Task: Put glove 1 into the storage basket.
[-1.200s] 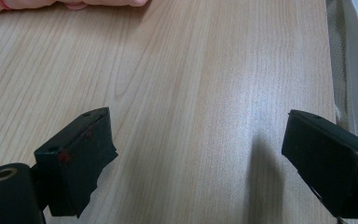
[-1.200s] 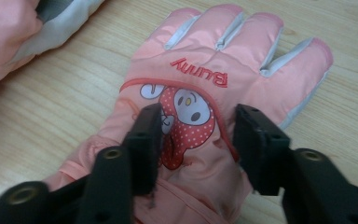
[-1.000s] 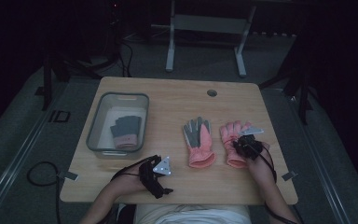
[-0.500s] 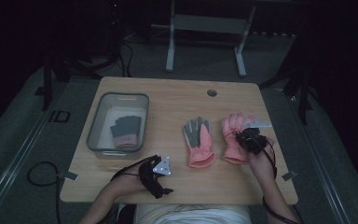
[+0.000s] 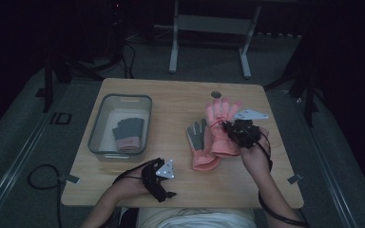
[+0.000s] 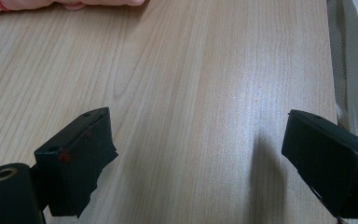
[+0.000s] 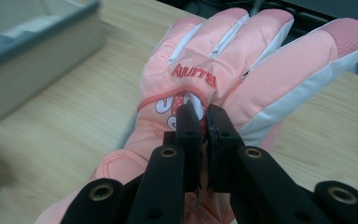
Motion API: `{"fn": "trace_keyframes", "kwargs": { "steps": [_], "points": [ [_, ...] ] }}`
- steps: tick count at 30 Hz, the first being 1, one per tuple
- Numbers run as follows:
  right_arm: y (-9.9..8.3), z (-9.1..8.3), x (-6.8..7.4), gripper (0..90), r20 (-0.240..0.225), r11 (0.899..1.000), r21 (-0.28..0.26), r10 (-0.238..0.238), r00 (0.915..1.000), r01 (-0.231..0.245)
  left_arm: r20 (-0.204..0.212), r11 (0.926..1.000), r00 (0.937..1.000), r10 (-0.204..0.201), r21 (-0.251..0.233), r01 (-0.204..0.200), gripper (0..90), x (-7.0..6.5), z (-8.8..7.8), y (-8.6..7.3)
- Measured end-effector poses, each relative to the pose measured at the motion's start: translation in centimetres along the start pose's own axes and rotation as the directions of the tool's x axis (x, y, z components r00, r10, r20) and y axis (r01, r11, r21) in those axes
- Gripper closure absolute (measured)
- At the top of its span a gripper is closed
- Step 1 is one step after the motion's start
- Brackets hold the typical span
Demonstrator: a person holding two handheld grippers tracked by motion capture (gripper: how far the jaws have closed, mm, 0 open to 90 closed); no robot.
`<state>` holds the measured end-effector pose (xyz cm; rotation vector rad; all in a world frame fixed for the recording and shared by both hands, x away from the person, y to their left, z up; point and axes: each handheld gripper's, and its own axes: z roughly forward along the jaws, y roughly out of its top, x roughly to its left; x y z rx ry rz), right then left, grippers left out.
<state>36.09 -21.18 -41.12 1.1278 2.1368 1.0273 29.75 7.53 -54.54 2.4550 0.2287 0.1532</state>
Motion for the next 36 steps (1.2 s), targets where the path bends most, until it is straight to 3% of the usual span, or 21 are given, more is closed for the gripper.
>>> {"fn": "trace_keyframes", "kwargs": {
  "steps": [4, 8, 11, 20, 25, 30, 36],
  "points": [
    [0.3, 0.5, 2.2, 85.4, -0.043, 1.0, 0.002, -0.029, 0.9986, 0.029, 0.0, 1.0, 1.0, 0.001, 0.0, -0.001, 8.5, 0.0, 0.0, 0.0],
    [0.4, 1.6, 3.3, 85.4, -0.065, 0.999, 0.019, -0.033, 0.9973, 0.034, -0.002, 1.0, 1.0, 0.003, 0.002, -0.003, 8.5, 0.0, 0.0, 0.0],
    [0.3, 2.5, 4.1, 85.4, -0.048, 0.999, 0.032, -0.039, 0.9981, 0.041, 0.0, 1.0, 1.0, 0.002, 0.001, -0.002, 8.5, 0.0, 0.0, 0.0],
    [-1.4, 5.3, 4.1, 84.8, -0.066, 0.994, 0.107, 0.021, 0.9976, -0.014, 0.0, 1.0, 1.0, 0.006, 0.005, -0.006, 8.5, 0.0, 0.0, 0.0],
    [-2.6, 7.1, 4.2, 84.4, -0.058, 0.988, 0.154, 0.017, 0.9982, -0.008, 0.0, 0.9999, 1.0, 0.009, 0.009, -0.009, 8.5, 0.0, 0.0, 0.0],
    [-3.5, 7.7, 3.7, 84.0, -0.042, 0.989, 0.14, 0.052, 0.9977, -0.046, -0.001, 0.9999, 0.9999, 0.011, 0.01, -0.011, 8.5, 0.0, 0.0, 0.0],
    [-3.8, 8.3, 3.6, 79.7, -0.037, 0.989, 0.143, 0.054, 0.9979, -0.048, -0.002, 0.9998, 0.9999, 0.012, 0.014, -0.012, 8.5, -0.1, 0.1, 0.1]
  ]
}}
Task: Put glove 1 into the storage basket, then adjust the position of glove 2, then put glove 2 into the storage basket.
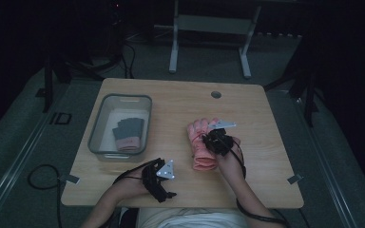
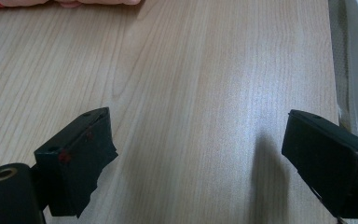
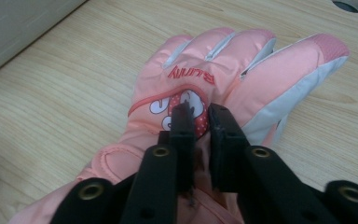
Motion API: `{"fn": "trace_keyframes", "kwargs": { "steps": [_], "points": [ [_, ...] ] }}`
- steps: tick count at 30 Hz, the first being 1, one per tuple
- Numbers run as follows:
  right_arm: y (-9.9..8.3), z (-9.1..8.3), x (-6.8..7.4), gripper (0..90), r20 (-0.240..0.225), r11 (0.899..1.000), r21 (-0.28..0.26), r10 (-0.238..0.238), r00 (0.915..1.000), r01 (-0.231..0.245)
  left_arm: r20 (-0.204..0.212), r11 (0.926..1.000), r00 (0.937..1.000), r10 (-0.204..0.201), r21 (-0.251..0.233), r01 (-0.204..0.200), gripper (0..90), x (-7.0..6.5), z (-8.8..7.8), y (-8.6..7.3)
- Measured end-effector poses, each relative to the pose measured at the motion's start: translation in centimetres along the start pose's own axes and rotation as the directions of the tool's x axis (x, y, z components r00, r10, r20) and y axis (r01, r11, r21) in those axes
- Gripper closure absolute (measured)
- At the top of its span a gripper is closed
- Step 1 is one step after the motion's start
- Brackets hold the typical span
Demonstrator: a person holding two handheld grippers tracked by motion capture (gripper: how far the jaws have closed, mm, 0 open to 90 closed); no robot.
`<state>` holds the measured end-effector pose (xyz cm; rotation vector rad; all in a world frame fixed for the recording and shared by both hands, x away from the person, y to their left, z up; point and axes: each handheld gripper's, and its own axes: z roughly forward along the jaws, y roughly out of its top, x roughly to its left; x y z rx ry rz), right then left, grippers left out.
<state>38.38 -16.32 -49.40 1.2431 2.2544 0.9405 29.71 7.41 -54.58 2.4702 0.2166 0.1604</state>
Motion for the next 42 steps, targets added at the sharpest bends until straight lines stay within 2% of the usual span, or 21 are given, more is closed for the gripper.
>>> {"fn": "trace_keyframes", "kwargs": {
  "steps": [4, 9, 14, 18, 20, 24, 28, 31, 32, 33, 35, 37, 39, 42],
  "points": [
    [0.3, -0.1, 0.0, 71.8, -0.016, 1.0, -0.006, 0.014, 0.9998, -0.015, 0.0, 1.0, 1.0, -0.003, 0.0, 0.003, 8.5, 0.0, 0.0, 0.0],
    [1.1, -1.0, -0.2, 65.8, -0.033, 1.0, -0.025, 0.013, 0.9994, -0.014, 0.001, 1.0, 1.0, -0.007, 0.0, 0.007, 8.5, 0.0, 0.0, 0.0],
    [1.6, -1.8, -0.4, 61.6, -0.03, 0.999, -0.048, -0.019, 0.9994, 0.018, -0.002, 1.0, 1.0, -0.008, 0.0, 0.008, 8.5, 0.0, 0.0, 0.1],
    [1.9, -2.2, -1.1, 58.8, -0.033, 0.998, -0.065, -0.022, 0.9992, 0.02, -0.017, 0.9999, 0.9998, -0.011, -0.006, 0.011, 8.5, 0.0, -0.1, 0.3],
    [2.0, -2.4, -1.7, 57.4, -0.029, 0.998, -0.06, -0.032, 0.9991, 0.03, -0.013, 0.9994, 0.9996, -0.025, -0.024, 0.025, 8.5, -0.1, -0.2, 0.5],
    [2.0, -3.0, -2.6, 54.4, -0.012, 0.996, -0.077, -0.056, 0.9984, 0.055, -0.052, 0.9987, 0.9981, -0.035, -0.039, 0.033, 8.5, -0.1, -0.7, 1.1],
    [1.9, -3.9, -3.3, 51.5, -0.019, 0.991, -0.089, -0.099, 0.9949, 0.097, -0.082, 0.9903, 0.9926, -0.09, -0.113, 0.08, 8.5, -0.1, -1.7, 1.7],
    [2.0, -4.4, -3.5, 50.7, -0.037, 0.99, -0.103, -0.102, 0.9941, 0.098, -0.102, 0.9862, 0.9889, -0.108, -0.137, 0.093, 8.5, 0.0, -2.2, 1.9],
    [2.1, -4.6, -3.5, 50.9, -0.041, 0.989, -0.108, -0.105, 0.9937, 0.1, -0.114, 0.9774, 0.9838, -0.138, -0.176, 0.117, 8.5, 0.1, -2.9, 2.3],
    [2.1, -4.7, -3.6, 51.6, -0.04, 0.988, -0.113, -0.107, 0.9935, 0.102, -0.127, 0.972, 0.9796, -0.156, -0.196, 0.13, 8.5, 0.2, -3.2, 2.6],
    [2.2, -5.0, -3.6, 51.6, -0.055, 0.988, -0.116, -0.113, 0.9921, 0.106, -0.148, 0.9649, 0.9718, -0.184, -0.216, 0.15, 8.5, 0.3, -3.7, 2.9],
    [2.3, -5.2, -3.6, 52.6, -0.052, 0.986, -0.12, -0.119, 0.9915, 0.113, -0.172, 0.9542, 0.959, -0.225, -0.238, 0.182, 8.5, 0.5, -4.1, 3.2],
    [2.3, -5.4, -3.5, 52.6, -0.054, 0.985, -0.126, -0.122, 0.991, 0.114, -0.191, 0.9472, 0.9487, -0.252, -0.249, 0.202, 8.5, 0.7, -4.3, 3.4],
    [2.5, -5.7, -3.6, 52.7, -0.047, 0.983, -0.136, -0.133, 0.99, 0.126, -0.214, 0.9435, 0.9354, -0.282, -0.239, 0.23, 8.5, 1.1, -4.3, 3.9]
  ]
}}
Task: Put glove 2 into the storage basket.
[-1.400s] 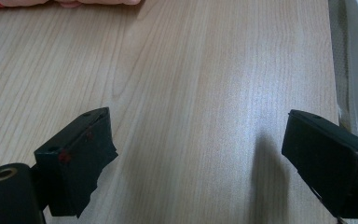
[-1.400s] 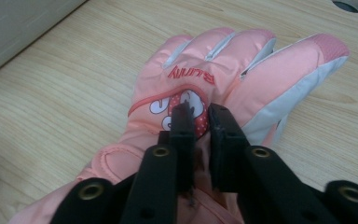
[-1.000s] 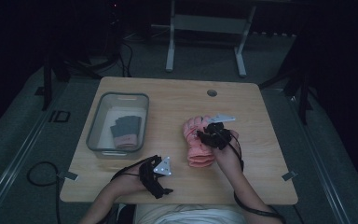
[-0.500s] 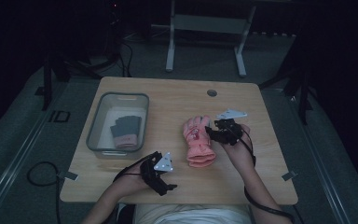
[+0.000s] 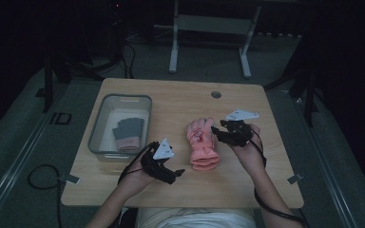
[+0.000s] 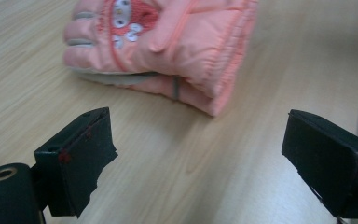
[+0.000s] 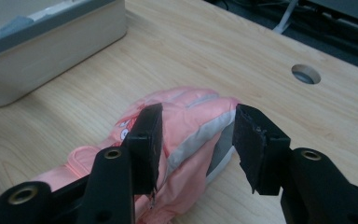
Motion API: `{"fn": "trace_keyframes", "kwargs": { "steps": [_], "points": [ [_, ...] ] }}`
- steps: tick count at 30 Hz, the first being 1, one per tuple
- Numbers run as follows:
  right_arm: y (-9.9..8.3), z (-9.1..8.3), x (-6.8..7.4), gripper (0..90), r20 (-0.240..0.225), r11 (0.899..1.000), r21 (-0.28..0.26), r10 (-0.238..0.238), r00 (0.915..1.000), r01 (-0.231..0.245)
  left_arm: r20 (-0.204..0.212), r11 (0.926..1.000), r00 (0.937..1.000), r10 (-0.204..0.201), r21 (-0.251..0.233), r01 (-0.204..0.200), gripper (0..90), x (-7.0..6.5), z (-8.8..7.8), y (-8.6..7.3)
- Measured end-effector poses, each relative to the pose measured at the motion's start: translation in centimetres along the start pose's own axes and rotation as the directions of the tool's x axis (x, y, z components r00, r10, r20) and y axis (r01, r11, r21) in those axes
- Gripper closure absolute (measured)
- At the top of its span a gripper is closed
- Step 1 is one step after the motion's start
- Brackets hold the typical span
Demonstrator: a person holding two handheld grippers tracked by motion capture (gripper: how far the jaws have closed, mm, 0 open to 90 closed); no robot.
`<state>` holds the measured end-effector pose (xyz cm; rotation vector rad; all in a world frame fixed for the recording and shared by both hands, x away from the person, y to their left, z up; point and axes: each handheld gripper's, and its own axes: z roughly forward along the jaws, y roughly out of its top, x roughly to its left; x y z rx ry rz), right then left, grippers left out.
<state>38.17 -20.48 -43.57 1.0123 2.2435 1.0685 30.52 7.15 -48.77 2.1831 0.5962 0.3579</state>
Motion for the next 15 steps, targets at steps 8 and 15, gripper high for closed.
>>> {"fn": "trace_keyframes", "kwargs": {
  "steps": [8, 15],
  "points": [
    [0.3, 0.2, 0.3, 56.6, -0.019, 1.0, -0.006, -0.016, 0.9997, 0.015, -0.052, 0.9963, 0.9955, -0.079, 0.027, 0.081, 9.2, 0.8, 1.2, 2.1],
    [0.2, 1.7, 0.8, 58.2, -0.036, 1.0, 0.014, -0.021, 0.9991, 0.021, -0.079, 0.9825, 0.9803, -0.181, 0.03, 0.184, 12.8, 2.6, 2.9, 4.2]
  ]
}}
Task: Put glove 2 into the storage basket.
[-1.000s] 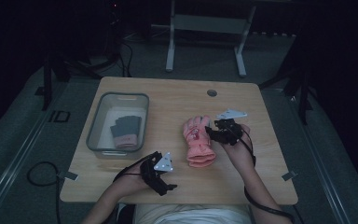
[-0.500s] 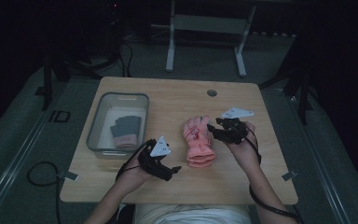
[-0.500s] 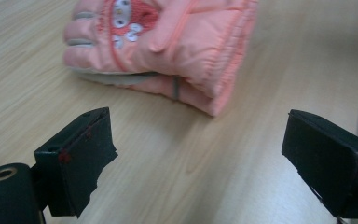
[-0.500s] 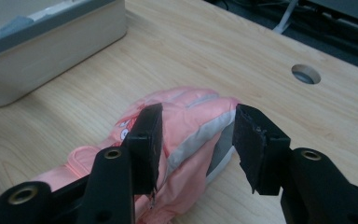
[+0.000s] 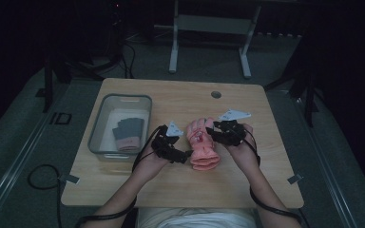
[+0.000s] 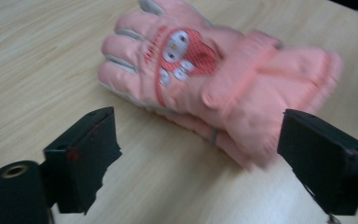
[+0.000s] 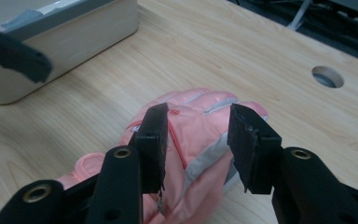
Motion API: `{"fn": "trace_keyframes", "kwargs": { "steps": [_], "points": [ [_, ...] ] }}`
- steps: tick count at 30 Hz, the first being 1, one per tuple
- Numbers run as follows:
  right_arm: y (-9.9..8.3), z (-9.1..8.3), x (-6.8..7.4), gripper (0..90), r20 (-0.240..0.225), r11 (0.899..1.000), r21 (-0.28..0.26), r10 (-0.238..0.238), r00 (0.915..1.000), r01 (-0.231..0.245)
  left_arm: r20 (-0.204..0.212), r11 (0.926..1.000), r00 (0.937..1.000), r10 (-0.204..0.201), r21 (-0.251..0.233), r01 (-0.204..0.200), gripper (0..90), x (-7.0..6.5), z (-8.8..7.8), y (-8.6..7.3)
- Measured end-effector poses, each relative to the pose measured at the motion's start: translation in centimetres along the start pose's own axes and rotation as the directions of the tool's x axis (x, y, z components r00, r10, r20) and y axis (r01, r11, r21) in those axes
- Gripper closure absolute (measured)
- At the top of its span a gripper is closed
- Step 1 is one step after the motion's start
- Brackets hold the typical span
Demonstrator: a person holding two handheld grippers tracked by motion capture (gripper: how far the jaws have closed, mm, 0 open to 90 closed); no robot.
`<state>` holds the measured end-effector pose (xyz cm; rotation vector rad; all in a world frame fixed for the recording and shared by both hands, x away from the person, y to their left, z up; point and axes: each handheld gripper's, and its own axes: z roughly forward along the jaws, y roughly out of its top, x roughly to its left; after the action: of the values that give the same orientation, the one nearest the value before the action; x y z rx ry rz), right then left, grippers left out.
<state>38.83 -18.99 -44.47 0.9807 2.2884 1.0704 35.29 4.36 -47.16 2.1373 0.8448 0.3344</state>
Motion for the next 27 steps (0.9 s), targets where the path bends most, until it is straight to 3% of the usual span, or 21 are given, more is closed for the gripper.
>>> {"fn": "trace_keyframes", "kwargs": {
  "steps": [1, 3, 5, 7, 9, 10, 11, 12, 14, 15, 16, 17, 18, 19, 21, 22, 23, 24, 25, 26, 27],
  "points": [
    [-0.1, 0.3, 0.0, 58.6, -0.003, 1.0, 0.002, 0.008, 1.0, -0.008, -0.018, 0.9999, 0.9998, -0.013, 0.005, 0.013, 13.5, 0.2, 0.5, 0.3],
    [-0.2, 0.8, 0.0, 58.6, -0.009, 1.0, 0.009, 0.014, 0.9999, -0.014, -0.011, 0.9991, 0.9991, -0.041, 0.015, 0.041, 13.7, 0.4, 1.2, 0.7],
    [-0.5, 1.4, -0.1, 58.6, -0.018, 0.999, 0.017, 0.032, 0.9993, -0.031, -0.037, 0.9985, 0.9988, -0.031, 0.045, 0.032, 14.4, 0.4, 2.2, 1.0],
    [-0.7, 1.6, -0.1, 58.6, -0.022, 0.999, 0.025, 0.038, 0.999, -0.037, -0.037, 0.9985, 0.9988, -0.031, 0.045, 0.032, 14.4, 0.4, 2.2, 1.0],
    [-1.9, 2.3, -0.6, 56.7, -0.022, 0.997, 0.057, 0.06, 0.998, -0.058, -0.021, 0.9935, 0.9975, -0.068, 0.09, 0.069, 14.4, 0.6, 4.1, 1.3],
    [-1.9, 2.3, -0.6, 56.7, -0.022, 0.997, 0.057, 0.06, 0.998, -0.058, -0.021, 0.9935, 0.9975, -0.068, 0.09, 0.069, 14.4, 0.6, 4.1, 1.3],
    [-2.5, 2.5, -1.1, 54.2, -0.025, 0.994, 0.073, 0.085, 0.996, -0.083, 0.01, 0.9898, 0.9937, -0.111, 0.09, 0.11, 14.3, 1.0, 4.7, 1.3],
    [-2.5, 2.5, -1.1, 54.2, -0.025, 0.994, 0.073, 0.085, 0.996, -0.083, 0.01, 0.9898, 0.9937, -0.111, 0.09, 0.11, 13.5, 1.0, 4.7, 1.3],
    [-3.4, 3.0, -2.0, 48.7, -0.024, 0.982, 0.122, 0.146, 0.989, -0.142, 0.05, 0.9771, 0.9806, -0.19, 0.108, 0.183, 8.4, 1.6, 5.8, 1.1],
    [-3.7, 3.3, -2.3, 46.4, -0.027, 0.977, 0.141, 0.169, 0.9853, -0.163, 0.064, 0.972, 0.975, -0.213, 0.116, 0.204, 6.8, 1.7, 6.1, 1.0],
    [-3.7, 3.3, -2.3, 46.4, -0.027, 0.977, 0.141, 0.169, 0.9853, -0.163, 0.064, 0.972, 0.975, -0.213, 0.116, 0.204, 3.9, 1.7, 6.1, 1.0],
    [-4.4, 3.9, -3.1, 40.4, -0.039, 0.962, 0.177, 0.217, 0.9754, -0.207, 0.071, 0.9668, 0.9704, -0.231, 0.129, 0.221, 2.3, 1.8, 6.6, 0.9],
    [-4.4, 3.9, -3.1, 40.4, -0.039, 0.962, 0.177, 0.217, 0.9754, -0.207, 0.084, 0.9617, 0.9651, -0.248, 0.141, 0.235, 2.3, 1.8, 6.9, 0.9],
    [-5.1, 4.5, -4.0, 38.7, -0.075, 0.947, 0.209, 0.264, 0.9615, -0.244, 0.102, 0.9565, 0.9586, -0.266, 0.152, 0.249, 2.3, 1.9, 7.3, 0.8],
    [-5.6, 5.0, -4.8, 38.3, -0.116, 0.936, 0.227, 0.301, 0.9465, -0.27, 0.138, 0.9448, 0.9423, -0.305, 0.168, 0.281, 2.0, 2.0, 8.1, 0.6],
    [-5.9, 5.2, -5.1, 38.4, -0.143, 0.927, 0.241, 0.328, 0.9337, -0.289, 0.165, 0.9361, 0.9291, -0.331, 0.181, 0.302, 2.0, 2.1, 8.7, 0.3],
    [-5.9, 5.2, -5.1, 38.4, -0.143, 0.927, 0.241, 0.328, 0.9337, -0.289, 0.182, 0.9304, 0.9201, -0.347, 0.19, 0.314, 2.0, 2.2, 9.0, 0.2],
    [-6.0, 5.4, -5.3, 38.9, -0.157, 0.922, 0.249, 0.34, 0.9273, -0.296, 0.202, 0.9224, 0.9078, -0.367, 0.204, 0.328, 2.0, 2.4, 9.4, 0.0],
    [-6.0, 5.4, -5.3, 38.9, -0.157, 0.922, 0.249, 0.34, 0.9273, -0.296, 0.202, 0.9224, 0.9078, -0.367, 0.204, 0.328, 2.1, 2.4, 9.4, 0.0],
    [-6.2, 5.6, -5.6, 39.6, -0.178, 0.915, 0.261, 0.36, 0.9159, -0.308, 0.266, 0.9092, 0.8749, -0.405, 0.219, 0.354, 2.1, 2.8, 10.2, -0.4],
    [-6.5, 6.0, -6.2, 41.6, -0.229, 0.899, 0.286, 0.401, 0.8871, -0.332, 0.294, 0.9021, 0.8567, -0.424, 0.223, 0.37, 6.0, 3.0, 10.4, -0.6]
  ]
}}
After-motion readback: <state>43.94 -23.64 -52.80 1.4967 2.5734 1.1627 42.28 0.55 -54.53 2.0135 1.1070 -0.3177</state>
